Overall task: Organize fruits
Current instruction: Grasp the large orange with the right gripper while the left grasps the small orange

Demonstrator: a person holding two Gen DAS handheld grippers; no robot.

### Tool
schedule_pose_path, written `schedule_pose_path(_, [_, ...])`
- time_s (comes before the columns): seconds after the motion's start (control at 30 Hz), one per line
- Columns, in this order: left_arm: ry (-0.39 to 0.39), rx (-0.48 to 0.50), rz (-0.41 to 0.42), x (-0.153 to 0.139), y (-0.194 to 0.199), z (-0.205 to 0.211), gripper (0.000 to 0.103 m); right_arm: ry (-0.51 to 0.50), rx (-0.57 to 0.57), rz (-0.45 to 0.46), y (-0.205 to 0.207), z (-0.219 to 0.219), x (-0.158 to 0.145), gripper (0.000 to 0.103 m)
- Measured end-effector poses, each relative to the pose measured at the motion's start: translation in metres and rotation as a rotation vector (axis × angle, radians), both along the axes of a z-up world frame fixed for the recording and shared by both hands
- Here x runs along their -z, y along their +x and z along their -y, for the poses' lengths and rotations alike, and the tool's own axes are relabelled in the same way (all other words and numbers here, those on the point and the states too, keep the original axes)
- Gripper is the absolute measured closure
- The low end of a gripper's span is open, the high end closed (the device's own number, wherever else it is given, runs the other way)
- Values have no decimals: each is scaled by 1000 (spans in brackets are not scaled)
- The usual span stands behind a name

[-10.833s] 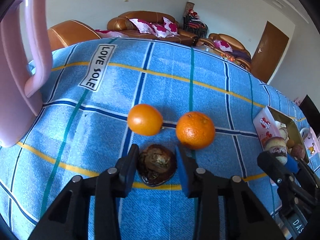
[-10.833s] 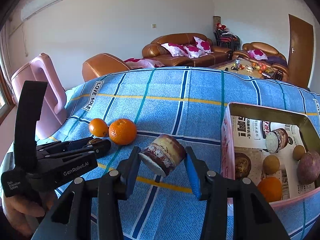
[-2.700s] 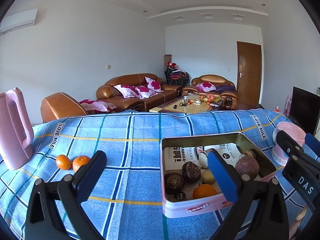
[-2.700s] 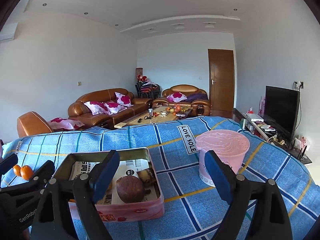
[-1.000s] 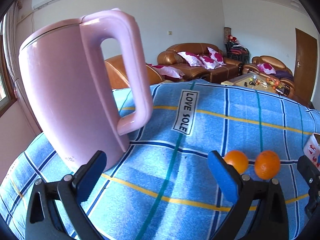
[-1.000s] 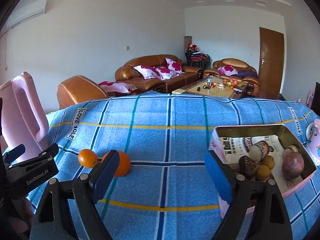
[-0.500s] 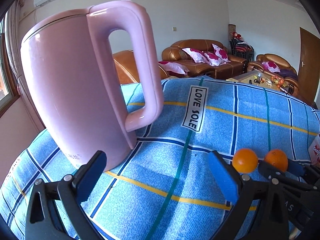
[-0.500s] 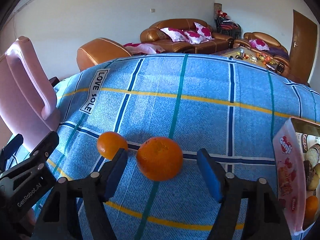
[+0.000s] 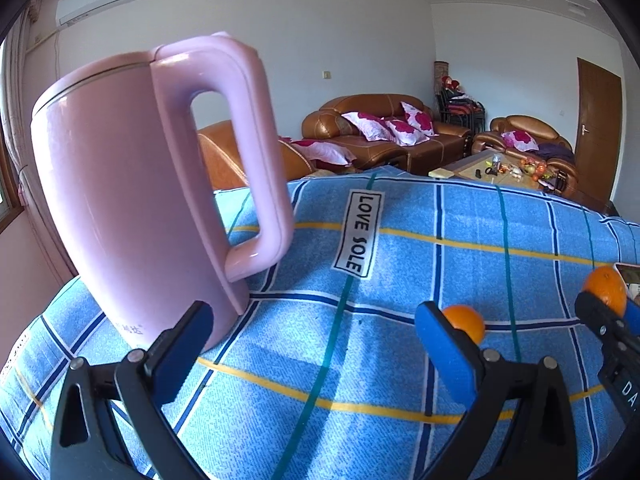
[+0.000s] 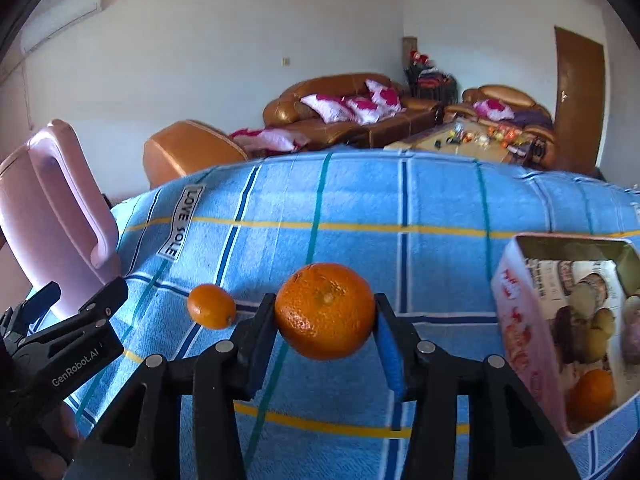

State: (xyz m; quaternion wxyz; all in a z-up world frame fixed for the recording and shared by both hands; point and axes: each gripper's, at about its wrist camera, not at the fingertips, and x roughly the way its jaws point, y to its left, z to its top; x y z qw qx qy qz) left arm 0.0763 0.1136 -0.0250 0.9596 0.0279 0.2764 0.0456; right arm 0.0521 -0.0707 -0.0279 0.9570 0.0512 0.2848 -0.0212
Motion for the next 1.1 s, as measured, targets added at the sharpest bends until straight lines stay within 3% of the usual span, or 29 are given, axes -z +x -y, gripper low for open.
schedule_pose_path(0.23, [-51,160,-35,0,3,28,2,-136,67,102,-12,3,-15,54])
schedule_pose_path(0.37, [4,186,-101,6,16,53,9,-121,56,102,-11,6,-16,54])
schedule_pose_path(0.5, [6,201,-173,16,36,67,19,-97,62,94,-11,11,-15,54])
schedule_pose_path(0.63, [-39,197,-235,24,51,67,33,-88,55,83,-10,11,-13,54])
schedule_pose_path(0.77, [-86,202,-332,36,64,63,37,-96,39,65,-7,7,-11,54])
schedule_pose_path(0.9, [-128,205,-331,34,61,59,40,-101,35,58,-5,6,-10,54])
schedule_pose_path(1.03, [-140,242,-321,32,56,60,61,-105,36,61,-6,5,-10,54])
schedule_pose_path(1.1, [-137,239,-320,32,54,61,61,-108,37,67,-7,4,-11,54])
